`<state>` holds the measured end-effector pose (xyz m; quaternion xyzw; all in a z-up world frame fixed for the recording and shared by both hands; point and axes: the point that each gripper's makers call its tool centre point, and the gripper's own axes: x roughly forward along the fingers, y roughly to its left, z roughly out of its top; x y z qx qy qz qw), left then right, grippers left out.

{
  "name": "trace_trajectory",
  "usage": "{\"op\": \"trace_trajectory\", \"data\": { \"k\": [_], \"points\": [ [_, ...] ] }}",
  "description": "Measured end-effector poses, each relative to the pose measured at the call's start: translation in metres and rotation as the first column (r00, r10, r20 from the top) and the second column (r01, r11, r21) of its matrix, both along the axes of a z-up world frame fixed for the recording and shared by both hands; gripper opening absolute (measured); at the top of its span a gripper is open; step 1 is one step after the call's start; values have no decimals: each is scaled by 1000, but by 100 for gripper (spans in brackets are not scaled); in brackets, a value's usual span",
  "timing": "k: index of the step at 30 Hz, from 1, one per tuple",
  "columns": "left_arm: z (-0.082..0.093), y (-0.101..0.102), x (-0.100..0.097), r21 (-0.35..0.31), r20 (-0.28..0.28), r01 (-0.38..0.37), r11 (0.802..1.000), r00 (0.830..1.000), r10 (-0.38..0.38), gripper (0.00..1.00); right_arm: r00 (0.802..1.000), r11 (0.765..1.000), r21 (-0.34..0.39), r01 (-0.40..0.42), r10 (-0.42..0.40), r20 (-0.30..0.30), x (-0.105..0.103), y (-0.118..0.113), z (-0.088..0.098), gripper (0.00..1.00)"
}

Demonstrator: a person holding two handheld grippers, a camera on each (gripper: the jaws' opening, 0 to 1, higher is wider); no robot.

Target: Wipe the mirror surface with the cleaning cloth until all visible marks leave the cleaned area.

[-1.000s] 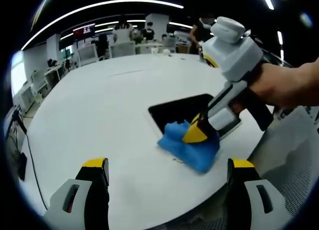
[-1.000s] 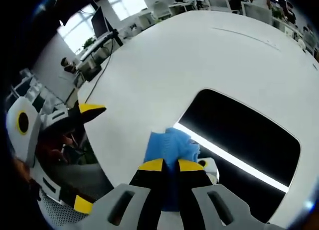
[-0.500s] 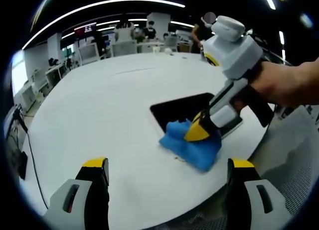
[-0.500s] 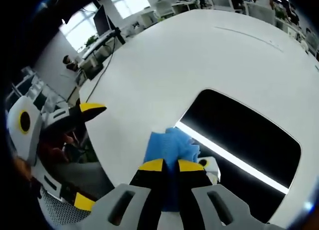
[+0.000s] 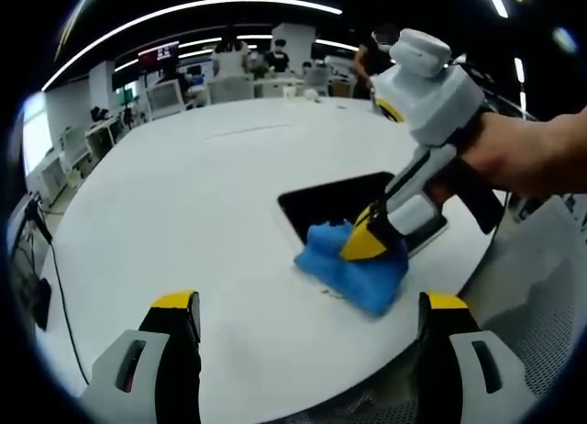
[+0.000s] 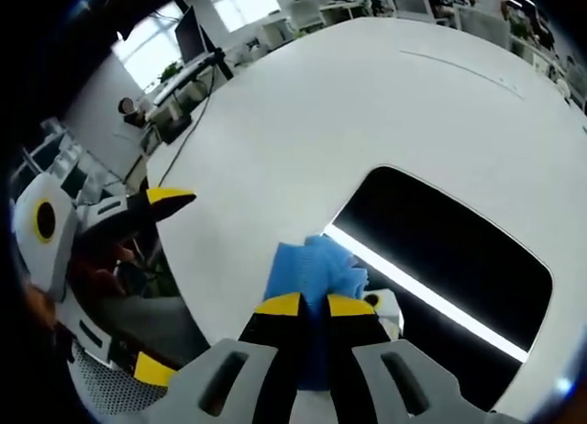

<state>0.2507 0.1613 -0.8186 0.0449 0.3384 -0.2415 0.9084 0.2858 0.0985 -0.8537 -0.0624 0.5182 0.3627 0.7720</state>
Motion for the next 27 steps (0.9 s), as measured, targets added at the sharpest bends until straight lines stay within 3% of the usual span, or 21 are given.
{"op": "trace_trajectory", "data": {
  "k": [27],
  "points": [
    [1,7,4,1,14,-36,999,999,36,99,1000,1000,-6,-29,29,-2,19,3,0,3]
  ]
}}
